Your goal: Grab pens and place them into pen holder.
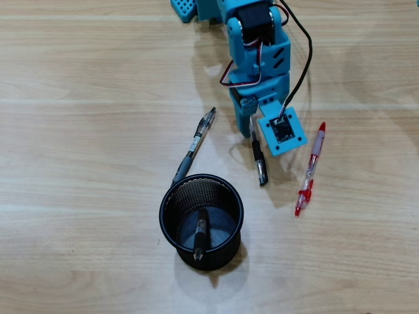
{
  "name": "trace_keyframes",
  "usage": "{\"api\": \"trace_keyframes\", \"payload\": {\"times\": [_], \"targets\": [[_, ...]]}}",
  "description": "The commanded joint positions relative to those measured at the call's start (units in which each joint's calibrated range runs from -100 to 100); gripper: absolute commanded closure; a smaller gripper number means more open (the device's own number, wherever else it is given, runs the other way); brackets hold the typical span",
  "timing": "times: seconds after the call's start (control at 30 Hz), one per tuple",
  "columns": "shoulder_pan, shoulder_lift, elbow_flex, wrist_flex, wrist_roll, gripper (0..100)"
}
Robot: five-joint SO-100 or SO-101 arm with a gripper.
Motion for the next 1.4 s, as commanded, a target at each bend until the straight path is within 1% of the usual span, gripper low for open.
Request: {"api": "trace_keyframes", "payload": {"times": [0.0, 0.37, 0.5, 0.53, 0.9, 1.1, 1.17, 1.37], "targets": [[0.31, 1.65, -1.89, -0.57, -0.39, 85], [0.4, 6.18, -1.8, -0.57, -0.44, 87], [0.58, 6.27, -1.71, -0.57, -0.49, 97], [0.85, 6.27, -1.71, -0.49, -0.49, 98], [2.22, 5.34, -2.7, 0.2, -0.13, 98], [3.21, -2.39, -3.87, 0.46, -0.08, 98], [3.94, -5.83, -3.51, 2.35, -0.08, 98], [6.03, -18.77, -3.51, 14.49, -0.08, 98]]}}
